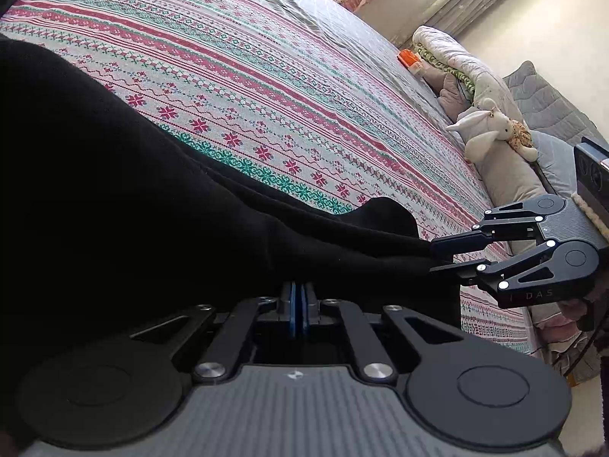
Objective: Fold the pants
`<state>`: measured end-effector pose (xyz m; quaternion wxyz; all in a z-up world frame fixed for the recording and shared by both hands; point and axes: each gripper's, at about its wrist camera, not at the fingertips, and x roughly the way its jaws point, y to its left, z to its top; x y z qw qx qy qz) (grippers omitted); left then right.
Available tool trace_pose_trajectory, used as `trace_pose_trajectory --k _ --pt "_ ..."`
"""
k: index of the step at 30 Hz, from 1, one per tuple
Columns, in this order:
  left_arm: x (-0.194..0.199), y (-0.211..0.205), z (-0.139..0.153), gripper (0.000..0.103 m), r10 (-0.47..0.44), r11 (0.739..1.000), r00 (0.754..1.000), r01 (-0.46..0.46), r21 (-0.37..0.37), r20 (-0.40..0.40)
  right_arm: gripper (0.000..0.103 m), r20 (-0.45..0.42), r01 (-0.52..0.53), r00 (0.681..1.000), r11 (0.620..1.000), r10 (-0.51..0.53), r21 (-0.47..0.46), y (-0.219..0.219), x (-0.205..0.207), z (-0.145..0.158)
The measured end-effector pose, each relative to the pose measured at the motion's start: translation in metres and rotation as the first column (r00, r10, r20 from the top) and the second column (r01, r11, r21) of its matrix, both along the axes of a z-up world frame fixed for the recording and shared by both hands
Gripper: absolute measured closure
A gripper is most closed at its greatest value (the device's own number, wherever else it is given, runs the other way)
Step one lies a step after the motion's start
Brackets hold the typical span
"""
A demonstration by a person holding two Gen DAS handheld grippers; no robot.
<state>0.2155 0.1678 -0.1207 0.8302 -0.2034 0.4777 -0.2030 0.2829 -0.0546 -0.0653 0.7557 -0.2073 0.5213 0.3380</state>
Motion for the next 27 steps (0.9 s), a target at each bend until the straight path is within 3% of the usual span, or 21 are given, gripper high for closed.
trace_pose_trajectory --k 4,8,11,17,27 --pt "0.001 0.001 0.001 0.065 -0.019 1.0 1.0 0.019 -0.011 0.0 0.072 -0.123 -0.042 0.992 0.999 0.04 -0.016 -0.006 0.022 -0.002" --pt "0.002 0.002 0.0 0.065 -0.036 0.999 0.999 0.036 -0.019 -0.004 0.072 -0.247 -0.116 0.964 0.992 0.099 -0.053 -0.01 0.036 -0.011" --pt "0.003 0.002 0.001 0.065 -0.046 0.999 0.999 0.046 -0.017 -0.005 0.067 -0.328 -0.139 0.936 0.99 0.126 -0.016 -0.013 0.043 -0.015" --pt "0.004 0.001 0.003 0.065 -0.057 0.998 0.998 0.057 0.007 0.003 0.067 -0.395 -0.191 0.895 0.978 0.207 0.08 0.003 0.046 -0.025" --pt "0.007 0.011 0.005 0.065 -0.03 0.998 1.0 0.029 0.059 0.006 0.067 -0.423 -0.146 0.86 0.932 0.285 0.332 0.05 0.055 -0.045"
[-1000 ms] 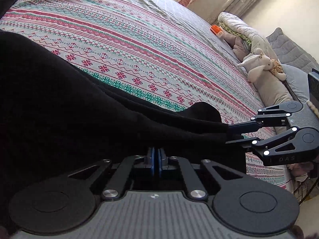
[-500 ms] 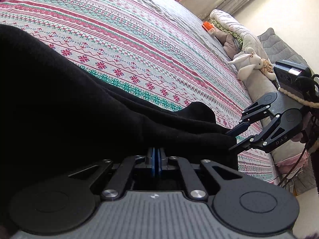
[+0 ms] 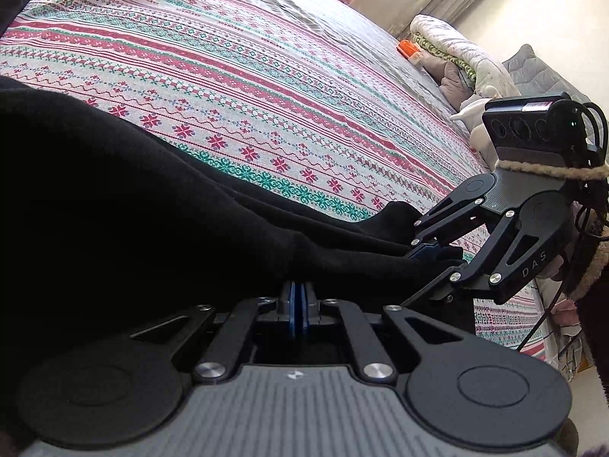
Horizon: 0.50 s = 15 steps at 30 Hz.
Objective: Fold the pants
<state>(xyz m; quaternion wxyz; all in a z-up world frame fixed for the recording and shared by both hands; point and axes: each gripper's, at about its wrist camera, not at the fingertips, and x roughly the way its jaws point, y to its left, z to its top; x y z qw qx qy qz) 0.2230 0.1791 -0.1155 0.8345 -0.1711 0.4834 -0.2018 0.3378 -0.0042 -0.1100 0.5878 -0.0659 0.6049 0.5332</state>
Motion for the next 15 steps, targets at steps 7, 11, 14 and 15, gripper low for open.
trace_pose_trajectory --k 7,11,14,15 --pt "0.0 0.023 0.001 0.065 0.064 0.998 0.998 -0.064 -0.005 -0.011 0.067 -0.028 0.035 0.999 0.989 -0.031 0.14 0.031 0.002 0.0" --pt "-0.001 0.041 0.002 0.065 0.123 0.991 0.992 -0.124 -0.041 -0.016 0.067 -0.023 0.083 0.997 0.978 -0.08 0.191 0.037 0.008 0.006" --pt "-0.003 0.048 0.008 0.065 0.164 0.985 0.986 -0.163 -0.052 0.026 0.067 0.011 0.174 0.983 0.957 -0.181 0.23 0.04 0.011 0.014" --pt "-0.006 0.05 0.014 0.065 0.185 0.982 0.981 -0.182 -0.047 0.063 0.067 0.018 0.208 0.975 0.946 -0.22 0.248 0.038 0.013 0.017"
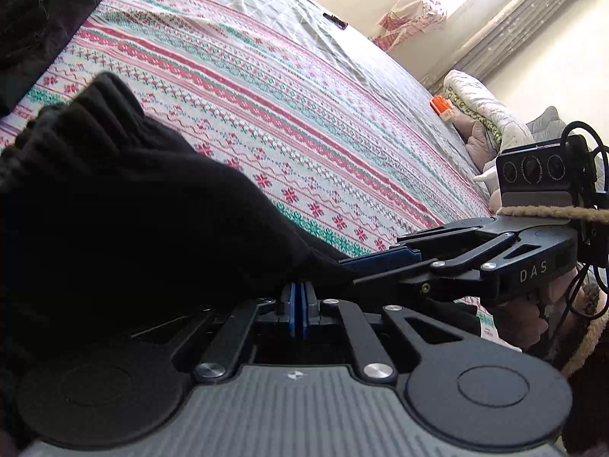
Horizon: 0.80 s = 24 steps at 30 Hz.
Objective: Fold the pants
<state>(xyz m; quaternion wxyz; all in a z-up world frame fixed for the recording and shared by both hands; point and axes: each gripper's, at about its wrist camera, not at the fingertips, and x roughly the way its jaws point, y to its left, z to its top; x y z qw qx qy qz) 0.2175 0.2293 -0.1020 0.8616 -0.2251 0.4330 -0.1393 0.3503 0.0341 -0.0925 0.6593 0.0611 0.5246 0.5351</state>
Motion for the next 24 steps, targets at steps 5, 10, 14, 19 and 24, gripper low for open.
trace_pose_trajectory --k 5,10,14,19,24 --pt "-0.013 0.016 0.019 0.065 0.156 0.984 0.977 -0.166 0.061 0.144 0.065 0.162 0.176 0.971 0.984 -0.178 0.026 -0.017 -0.012 0.033" --pt "-0.025 0.026 0.028 0.064 0.123 0.989 0.976 -0.135 0.054 0.179 0.065 0.33 0.181 0.932 0.982 -0.152 -0.057 -0.029 -0.058 0.048" --pt "-0.026 0.03 0.025 0.065 0.125 0.984 0.978 -0.144 0.106 0.167 0.065 0.411 0.213 0.901 0.966 -0.137 -0.144 -0.021 -0.096 0.029" --pt "-0.029 0.034 0.025 0.068 0.184 0.962 0.963 -0.218 0.165 0.198 0.072 0.446 0.352 0.871 0.894 -0.205 -0.277 -0.037 -0.107 -0.001" --pt "-0.043 0.01 0.04 0.061 0.107 0.959 0.957 -0.171 0.227 0.269 0.065 0.497 0.495 0.81 0.817 -0.311 -0.296 -0.069 -0.13 0.01"
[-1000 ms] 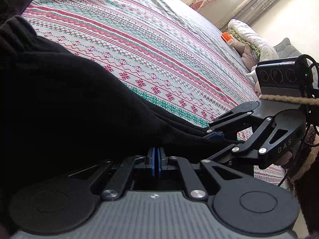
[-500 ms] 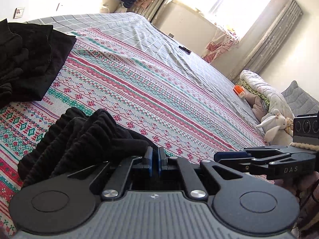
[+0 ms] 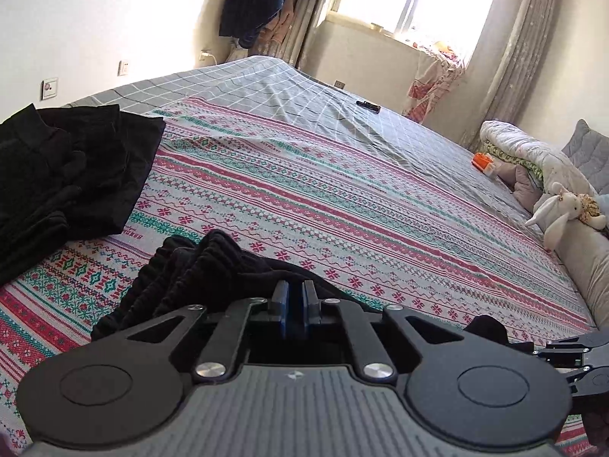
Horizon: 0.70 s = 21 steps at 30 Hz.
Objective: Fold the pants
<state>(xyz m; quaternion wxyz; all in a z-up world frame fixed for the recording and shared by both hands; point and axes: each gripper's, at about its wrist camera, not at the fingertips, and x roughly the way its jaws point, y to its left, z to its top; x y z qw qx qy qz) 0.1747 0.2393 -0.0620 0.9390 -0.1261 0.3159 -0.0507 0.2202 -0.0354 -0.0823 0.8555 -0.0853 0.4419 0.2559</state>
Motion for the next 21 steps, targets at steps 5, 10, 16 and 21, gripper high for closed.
trace_pose_trajectory --k 5,10,16,21 --pt "-0.023 -0.035 0.005 0.046 -0.181 0.983 0.983 0.181 0.012 0.018 0.057 0.034 0.05 0.998 0.999 -0.05 0.004 -0.017 -0.041 0.015" --pt "-0.04 -0.053 -0.007 0.038 -0.255 0.967 0.965 0.256 0.001 -0.062 0.043 0.054 0.113 0.992 0.993 -0.115 0.027 -0.036 -0.082 0.017" --pt "-0.067 -0.079 -0.013 0.014 -0.342 0.936 0.936 0.347 0.052 -0.082 0.039 0.02 0.2 0.979 0.979 -0.201 0.029 -0.05 -0.118 0.004" --pt "-0.082 -0.1 -0.021 0.007 -0.419 0.9 0.901 0.428 0.077 -0.108 0.039 -0.027 0.273 0.962 0.961 -0.273 0.031 -0.054 -0.145 -0.008"
